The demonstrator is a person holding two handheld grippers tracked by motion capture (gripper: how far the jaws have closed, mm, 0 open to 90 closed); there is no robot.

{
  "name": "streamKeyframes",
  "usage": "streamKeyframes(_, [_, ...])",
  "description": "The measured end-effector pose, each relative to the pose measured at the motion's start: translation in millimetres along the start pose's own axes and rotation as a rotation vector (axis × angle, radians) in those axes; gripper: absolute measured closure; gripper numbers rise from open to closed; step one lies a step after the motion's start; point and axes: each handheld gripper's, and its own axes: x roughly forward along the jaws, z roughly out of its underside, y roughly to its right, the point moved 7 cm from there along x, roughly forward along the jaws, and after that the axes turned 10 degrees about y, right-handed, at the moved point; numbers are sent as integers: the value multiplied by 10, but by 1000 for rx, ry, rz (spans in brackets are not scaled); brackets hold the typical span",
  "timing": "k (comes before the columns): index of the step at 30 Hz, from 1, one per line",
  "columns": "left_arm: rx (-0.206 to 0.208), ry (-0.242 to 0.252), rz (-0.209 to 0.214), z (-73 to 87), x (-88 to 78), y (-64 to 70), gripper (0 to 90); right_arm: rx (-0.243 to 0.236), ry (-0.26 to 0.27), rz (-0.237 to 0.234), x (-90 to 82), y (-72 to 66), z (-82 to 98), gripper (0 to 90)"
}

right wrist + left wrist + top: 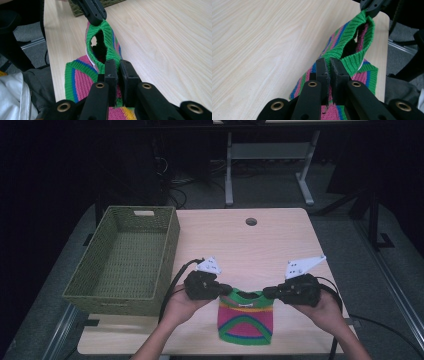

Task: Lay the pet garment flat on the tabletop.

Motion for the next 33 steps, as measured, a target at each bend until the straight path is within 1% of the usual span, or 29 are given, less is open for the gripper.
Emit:
streamKeyframes(1, [-14, 4, -7, -9, 17, -39, 856, 8, -7, 1, 19, 46, -10, 842])
streamKeyframes(2, [-26, 7, -8, -14, 27, -50, 856, 13, -8, 2, 26, 63, -15, 842])
streamKeyframes(3, [-26, 7, -8, -14, 27, -50, 856, 18, -9, 3, 32, 84, -17, 842])
streamKeyframes(5, [-36, 6, -19, -27, 53, -95, 856, 29, -6, 1, 39, 119, -24, 843])
streamKeyframes(6, [-47, 10, -24, -36, 63, -108, 856, 32, -5, 3, 42, 129, -28, 842])
streamKeyframes(7, [-44, 9, -26, -41, 67, -121, 855, 32, -4, 5, 47, 146, -33, 842])
streamKeyframes(14, [-59, 12, -38, -84, 130, -200, 855, 41, -2, 6, 75, 205, -60, 842])
streamKeyframes(16, [-63, 12, -44, -93, 144, -217, 855, 51, 0, 10, 86, 263, -68, 842])
streamKeyframes(19, [-74, 20, -51, -90, 167, -242, 855, 59, 0, 15, 89, 299, -65, 842])
streamKeyframes(20, [-71, 20, -56, -86, 174, -271, 855, 66, -2, 20, 98, 338, -58, 842])
streamKeyframes(21, [-80, 23, -57, -85, 179, -282, 855, 68, -2, 21, 99, 349, -56, 842])
streamKeyframes(26, [-98, 28, -62, -79, 207, -340, 855, 79, 2, 29, 117, 409, -52, 842])
streamKeyframes(28, [-114, 39, -65, -77, 227, -377, 855, 95, 2, 38, 137, 451, -52, 842])
streamKeyframes(31, [-121, 41, -69, -73, 239, -408, 855, 101, 4, 36, 151, 479, -57, 842])
streamKeyframes(32, [-135, 51, -73, -75, 251, -436, 855, 105, 5, 43, 168, 508, -63, 842])
streamKeyframes(33, [-138, 54, -73, -74, 253, -451, 855, 105, 5, 43, 171, 516, -67, 841])
